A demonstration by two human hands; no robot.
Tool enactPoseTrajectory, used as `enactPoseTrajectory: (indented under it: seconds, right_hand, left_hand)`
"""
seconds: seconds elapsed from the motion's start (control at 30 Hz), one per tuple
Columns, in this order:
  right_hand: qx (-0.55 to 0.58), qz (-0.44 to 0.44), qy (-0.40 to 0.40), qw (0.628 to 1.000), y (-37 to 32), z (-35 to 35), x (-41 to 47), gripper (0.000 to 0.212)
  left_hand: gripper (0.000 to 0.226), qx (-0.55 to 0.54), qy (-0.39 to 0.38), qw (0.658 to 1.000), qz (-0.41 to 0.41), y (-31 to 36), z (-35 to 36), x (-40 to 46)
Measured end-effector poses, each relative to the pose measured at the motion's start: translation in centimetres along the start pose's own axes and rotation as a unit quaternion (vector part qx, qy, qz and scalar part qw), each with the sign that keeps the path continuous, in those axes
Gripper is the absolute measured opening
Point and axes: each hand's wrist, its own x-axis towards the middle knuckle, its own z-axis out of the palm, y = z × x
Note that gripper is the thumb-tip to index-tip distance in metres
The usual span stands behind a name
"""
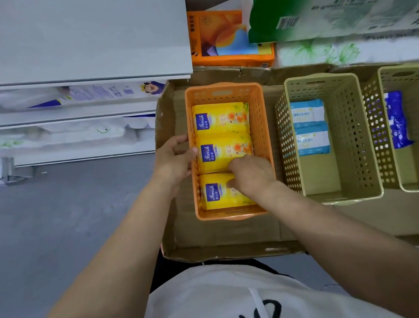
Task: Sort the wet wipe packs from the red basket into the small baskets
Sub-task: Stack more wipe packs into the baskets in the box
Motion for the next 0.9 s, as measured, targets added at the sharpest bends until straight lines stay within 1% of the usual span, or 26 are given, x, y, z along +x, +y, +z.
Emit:
enactPoseTrajectory:
  seconds: [0.1,0.13,0.17,0.2,0.27,0.3,0.33,0.37,0.4,0.43,0.5,0.57,0.63,0.73,0.83,0.9]
  right_hand:
    - [0.031,-0.001,0.012,0.999,0.4,0.3,-0.3,0.036]
    - [0.036,-0.003,0.029,0.999,0.5,0.3,-0.4,0.035]
    - [0.044,-0.005,0.066,0.997,0.6,0.4,-0.5,0.033]
    - [0.057,-0.007,0.119,0.991,0.6,0.5,-0.5,0.032]
    - [0.088,-0.009,0.222,0.971,0.5,0.7,-0.7,0.031]
    - [0.103,-0.007,0.255,0.961,0.4,0.6,-0.6,0.032]
    - [0.116,-0.008,0.271,0.955,0.4,0.5,-0.5,0.035]
    - [0.124,-0.011,0.270,0.955,0.4,0.3,-0.3,0.038]
    - [0.134,-0.018,0.250,0.959,0.4,0.1,0.0,0.043]
    - [0.140,-0.024,0.218,0.965,0.4,-0.2,0.2,0.046]
    - [0.151,-0.029,0.166,0.974,0.3,-0.9,0.8,0.045]
    - [0.180,-0.011,0.162,0.970,0.3,-1.3,1.4,0.046]
    - [0.190,0.005,0.158,0.969,0.3,-1.3,1.8,0.055]
    - [0.172,0.017,0.104,0.979,0.1,-0.4,2.2,0.061]
    - [0.154,0.020,0.116,0.981,0.0,0.2,2.7,0.062]
    - [0.152,0.021,0.134,0.979,0.1,0.3,2.9,0.062]
  left_hand:
    - [0.027,0.001,0.000,1.000,0.002,0.0,0.0,0.0]
    - [0.028,0.002,-0.001,1.000,0.003,0.0,0.1,0.1]
    - [0.028,0.004,-0.001,1.000,0.004,0.0,0.1,0.1]
    - [0.028,0.004,-0.002,1.000,0.004,0.0,0.0,0.0]
    - [0.028,0.003,-0.006,1.000,0.003,0.1,0.0,0.0]
    - [0.028,0.004,-0.008,1.000,0.002,0.1,-0.1,0.0]
    - [0.028,0.005,-0.009,1.000,0.002,0.1,-0.1,0.0]
    - [0.027,0.007,-0.009,1.000,0.002,0.1,-0.1,0.0]
    - [0.027,0.007,-0.007,1.000,0.003,0.1,-0.1,-0.1]
    - [0.025,0.006,-0.006,1.000,0.004,0.1,-0.1,-0.1]
    - [0.022,0.002,-0.008,1.000,0.007,0.0,0.0,-0.2]
    - [0.020,0.002,-0.006,1.000,0.008,-0.1,0.0,-0.3]
    - [0.020,0.002,-0.002,1.000,0.008,-0.1,0.1,-0.3]
    - [0.019,0.005,-0.003,1.000,0.007,-0.2,0.0,-0.2]
    - [0.019,0.010,-0.001,1.000,0.007,-0.3,0.0,-0.2]
    - [0.024,0.012,0.002,1.000,0.004,-0.3,0.0,-0.2]
